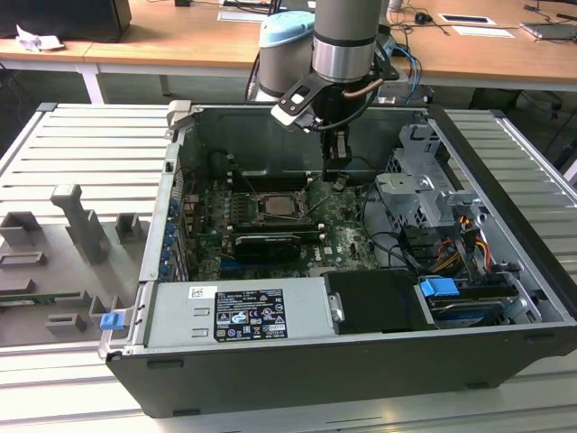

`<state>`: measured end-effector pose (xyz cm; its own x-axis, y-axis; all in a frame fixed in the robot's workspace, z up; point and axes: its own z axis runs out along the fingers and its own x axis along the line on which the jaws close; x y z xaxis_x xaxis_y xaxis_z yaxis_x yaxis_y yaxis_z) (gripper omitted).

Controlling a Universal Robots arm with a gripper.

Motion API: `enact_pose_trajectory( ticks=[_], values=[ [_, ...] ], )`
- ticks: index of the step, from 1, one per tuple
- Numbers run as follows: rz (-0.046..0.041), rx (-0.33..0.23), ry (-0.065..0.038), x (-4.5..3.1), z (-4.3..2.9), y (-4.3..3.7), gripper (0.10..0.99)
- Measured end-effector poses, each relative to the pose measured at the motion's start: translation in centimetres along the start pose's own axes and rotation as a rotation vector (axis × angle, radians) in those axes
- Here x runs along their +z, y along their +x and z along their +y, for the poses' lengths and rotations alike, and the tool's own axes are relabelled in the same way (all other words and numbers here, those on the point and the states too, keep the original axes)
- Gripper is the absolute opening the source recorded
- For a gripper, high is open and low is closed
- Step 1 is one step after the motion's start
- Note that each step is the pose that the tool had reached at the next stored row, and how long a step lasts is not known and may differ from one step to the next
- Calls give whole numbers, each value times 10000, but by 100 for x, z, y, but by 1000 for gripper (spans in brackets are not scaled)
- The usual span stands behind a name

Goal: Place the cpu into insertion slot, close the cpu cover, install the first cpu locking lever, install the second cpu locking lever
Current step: 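Close the cpu cover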

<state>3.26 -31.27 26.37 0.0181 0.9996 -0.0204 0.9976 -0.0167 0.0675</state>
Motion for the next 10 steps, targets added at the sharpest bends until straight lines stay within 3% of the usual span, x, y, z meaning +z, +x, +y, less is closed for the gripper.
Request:
enact_pose_trajectory(
  ticks=[10],
  values=[
    [-3, -1, 89, 40, 130, 18, 106]
  ],
)
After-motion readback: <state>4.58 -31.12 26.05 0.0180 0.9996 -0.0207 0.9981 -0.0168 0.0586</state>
